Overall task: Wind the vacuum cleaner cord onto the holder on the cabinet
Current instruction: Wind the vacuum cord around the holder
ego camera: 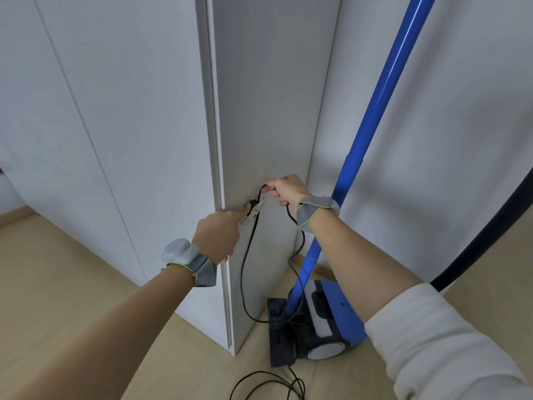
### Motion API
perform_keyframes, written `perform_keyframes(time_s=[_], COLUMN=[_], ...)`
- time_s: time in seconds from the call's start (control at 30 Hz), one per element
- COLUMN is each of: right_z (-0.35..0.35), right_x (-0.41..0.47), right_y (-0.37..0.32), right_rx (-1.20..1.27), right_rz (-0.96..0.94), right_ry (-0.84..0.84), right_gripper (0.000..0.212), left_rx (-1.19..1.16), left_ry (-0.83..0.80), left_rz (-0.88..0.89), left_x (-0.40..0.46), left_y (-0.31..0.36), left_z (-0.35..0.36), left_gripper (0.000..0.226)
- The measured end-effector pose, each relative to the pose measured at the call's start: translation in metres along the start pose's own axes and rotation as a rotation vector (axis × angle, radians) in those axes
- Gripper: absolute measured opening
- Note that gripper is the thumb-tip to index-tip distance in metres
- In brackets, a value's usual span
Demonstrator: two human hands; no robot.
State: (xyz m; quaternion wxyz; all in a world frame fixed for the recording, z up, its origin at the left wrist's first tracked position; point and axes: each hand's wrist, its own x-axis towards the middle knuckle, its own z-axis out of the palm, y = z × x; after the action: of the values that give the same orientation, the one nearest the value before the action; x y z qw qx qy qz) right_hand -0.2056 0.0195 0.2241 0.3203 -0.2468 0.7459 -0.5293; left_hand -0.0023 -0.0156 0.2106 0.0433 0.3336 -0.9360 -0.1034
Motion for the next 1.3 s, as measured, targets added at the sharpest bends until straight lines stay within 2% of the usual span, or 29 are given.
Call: perform_keyframes(time_s=[0.13,0.27,0.43,0.53,0.7,1.0,1.3], right_z=[0.014,0.030,0.057,0.081,0.098,0.077,0.043], right_x=[-0.030,-0.064,-0.087,-0.102,-0.108,-0.082,-0.080], right_y=[0.000,0.016,0.046,0.066,0.087,0.098,0.111], right_rx=[0.027,0.004,-0.140,-0.341,-0.376,-0.019,0.064], right_rz=[-0.113,-0.203,-0.304,-0.399,-0.380,-0.039,-0.074], right_ry=[0.060,0.067,0.160,0.202,0.177,-0.109,-0.335], right_gripper=[0.027,0.024,0.028,0.022,0.027,0.039,0.044], left_rx=[0.041,0.063,-0.005,-0.040,-0.037,-0.066,-0.066], left_ry=[0.068,0.213,0.356,0.301,0.183,0.204,0.168], left_rz=[0.013,0.025,0.038,0.059,0.058,0.100,0.099], left_x=[-0.001,-0.005,-0.008,-0.009,-0.006,-0.002,-0.006], left_y=[-0.003,-0.011,-0.019,-0.019,-0.015,-0.010,-0.016], left_z=[0.002,0.006,0.000,-0.003,0.000,0.011,0.009], left_gripper=[0.063,0.053,0.040,0.044,0.048,0.053,0.059])
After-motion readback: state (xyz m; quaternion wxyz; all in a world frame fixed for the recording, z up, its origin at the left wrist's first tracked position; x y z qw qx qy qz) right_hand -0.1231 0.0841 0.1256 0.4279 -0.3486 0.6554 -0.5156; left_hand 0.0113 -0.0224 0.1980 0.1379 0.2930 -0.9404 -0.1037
